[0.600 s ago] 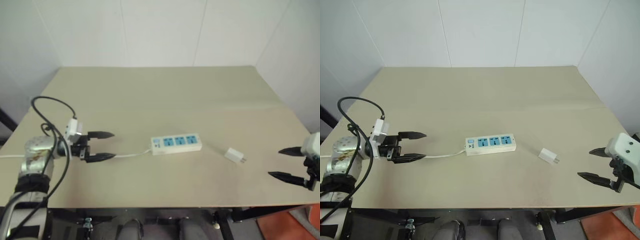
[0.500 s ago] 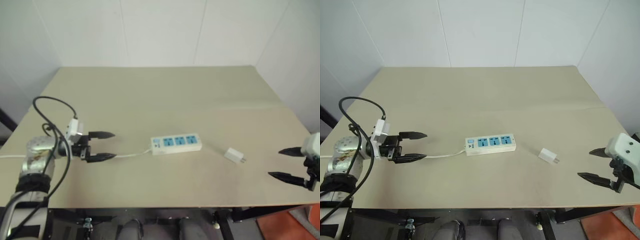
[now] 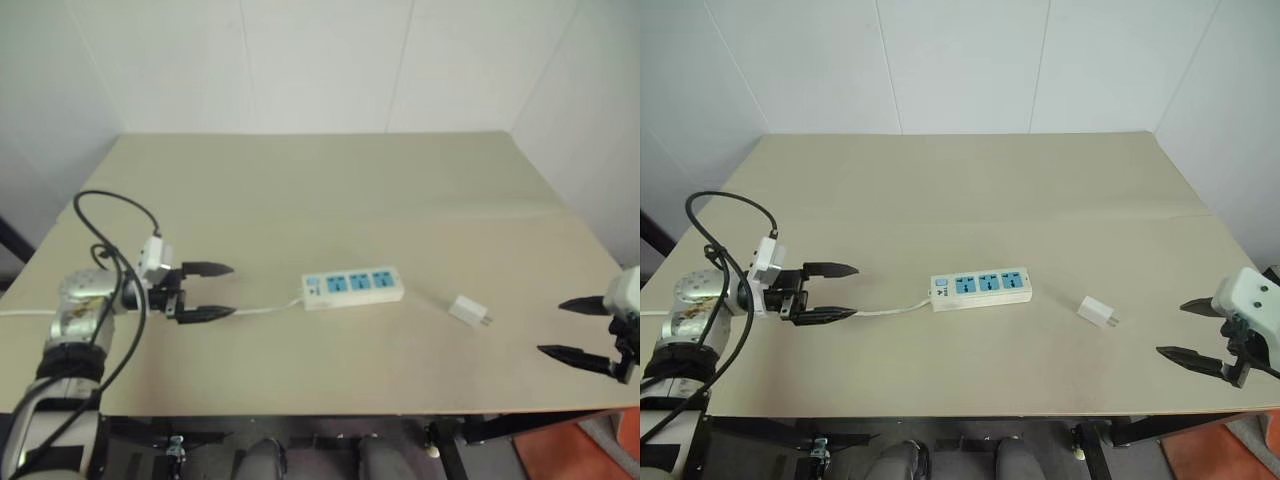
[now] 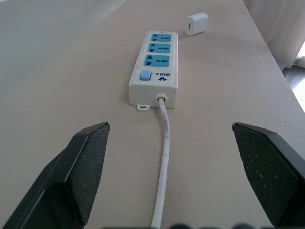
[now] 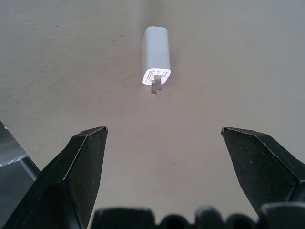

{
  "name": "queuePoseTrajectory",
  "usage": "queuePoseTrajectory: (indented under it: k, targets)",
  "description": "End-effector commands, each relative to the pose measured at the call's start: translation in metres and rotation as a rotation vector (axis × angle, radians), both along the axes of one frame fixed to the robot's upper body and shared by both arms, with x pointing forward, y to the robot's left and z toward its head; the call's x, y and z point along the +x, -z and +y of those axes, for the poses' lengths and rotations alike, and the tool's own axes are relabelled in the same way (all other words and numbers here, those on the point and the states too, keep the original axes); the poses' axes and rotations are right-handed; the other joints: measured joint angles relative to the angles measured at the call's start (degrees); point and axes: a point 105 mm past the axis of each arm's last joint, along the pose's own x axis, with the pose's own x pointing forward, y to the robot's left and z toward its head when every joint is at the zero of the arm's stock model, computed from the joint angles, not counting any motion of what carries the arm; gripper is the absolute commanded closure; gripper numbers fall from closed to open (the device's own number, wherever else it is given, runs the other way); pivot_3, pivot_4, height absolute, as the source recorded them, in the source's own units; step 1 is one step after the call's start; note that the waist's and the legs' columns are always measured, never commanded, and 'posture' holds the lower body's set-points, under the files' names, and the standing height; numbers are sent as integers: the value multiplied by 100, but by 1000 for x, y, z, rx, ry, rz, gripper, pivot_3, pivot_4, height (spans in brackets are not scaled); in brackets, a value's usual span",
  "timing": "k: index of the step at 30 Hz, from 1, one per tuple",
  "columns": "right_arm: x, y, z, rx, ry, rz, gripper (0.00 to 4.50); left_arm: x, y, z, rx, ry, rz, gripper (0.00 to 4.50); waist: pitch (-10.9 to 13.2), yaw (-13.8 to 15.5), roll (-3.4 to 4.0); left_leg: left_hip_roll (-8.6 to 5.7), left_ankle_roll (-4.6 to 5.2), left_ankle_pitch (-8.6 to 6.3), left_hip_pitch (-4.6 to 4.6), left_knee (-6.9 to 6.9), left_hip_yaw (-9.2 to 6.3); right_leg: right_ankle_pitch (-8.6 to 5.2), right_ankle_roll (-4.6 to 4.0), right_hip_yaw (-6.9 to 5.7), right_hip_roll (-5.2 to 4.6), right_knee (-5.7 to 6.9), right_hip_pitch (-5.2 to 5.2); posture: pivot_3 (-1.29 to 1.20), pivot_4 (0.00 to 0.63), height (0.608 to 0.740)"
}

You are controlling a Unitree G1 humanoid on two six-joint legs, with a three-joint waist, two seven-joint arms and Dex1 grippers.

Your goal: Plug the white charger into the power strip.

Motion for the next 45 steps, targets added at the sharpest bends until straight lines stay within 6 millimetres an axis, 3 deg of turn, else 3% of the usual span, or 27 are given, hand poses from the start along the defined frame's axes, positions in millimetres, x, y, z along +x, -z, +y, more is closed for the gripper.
queuePoseTrajectory:
  k: [1,7,14,17,28,30,34,38,41,44,45]
  targets:
    - [2,-12,3,4,1,-63,0,4,14,-9,95,31,-16,16,0,3,0,-1,0,0,2,0,0,0,0,0,0,0,2,0,150,740]
    - [10,-17,18,92,-21,-114,0,22,43,-44,113,24,11,16,3,25,-11,-3,0,0,-3,2,-2,2,3,0,-1,-2,2,0,150,740]
    - [1,-15,46,106,-91,-71,0,29,64,-62,262,72,38,16,12,30,-27,-6,0,0,-9,1,-5,2,6,0,-1,-2,-1,0,150,740]
    - [-6,-8,58,103,-122,-26,0,29,66,-65,271,93,82,598,11,32,-28,-6,0,0,-9,1,-6,2,7,-1,-1,-2,0,0,150,740]
    - [-6,15,89,146,-144,10,0,21,59,-69,243,140,102,4046,6,11,-37,-4,0,0,-6,1,-5,1,7,0,-1,-1,2,0,150,740]
    - [-4,15,97,158,-160,4,0,24,56,-72,223,91,75,4419,6,5,-36,-4,0,0,-6,1,-5,2,7,0,0,-1,2,0,150,740]
    - [-1,17,109,172,-169,-1,0,14,43,-85,191,43,19,4419,7,33,-37,-3,0,0,-7,1,-7,2,7,-1,-1,-1,2,0,150,740]
    - [2,22,113,181,-166,0,0,-19,33,-112,164,-4,99,4419,10,122,-42,-3,0,0,-21,2,-9,2,7,-1,-4,-4,-5,0,150,740]
    - [5,25,112,179,-163,-1,0,-32,38,-116,185,-43,135,4419,11,204,-43,-5,0,0,-22,6,-13,2,8,-8,-6,-3,-3,0,150,740]
    - [7,26,113,179,-167,-3,0,-32,41,-113,170,-111,182,4419,11,204,-44,-4,0,0,-11,7,-9,2,8,-8,-6,-7,4,0,150,740]
    - [8,26,114,178,-170,-5,0,-32,41,-112,177,-115,173,4154,11,195,-44,-4,-1,0,-12,7,-9,2,8,-8,-5,-7,2,0,150,740]
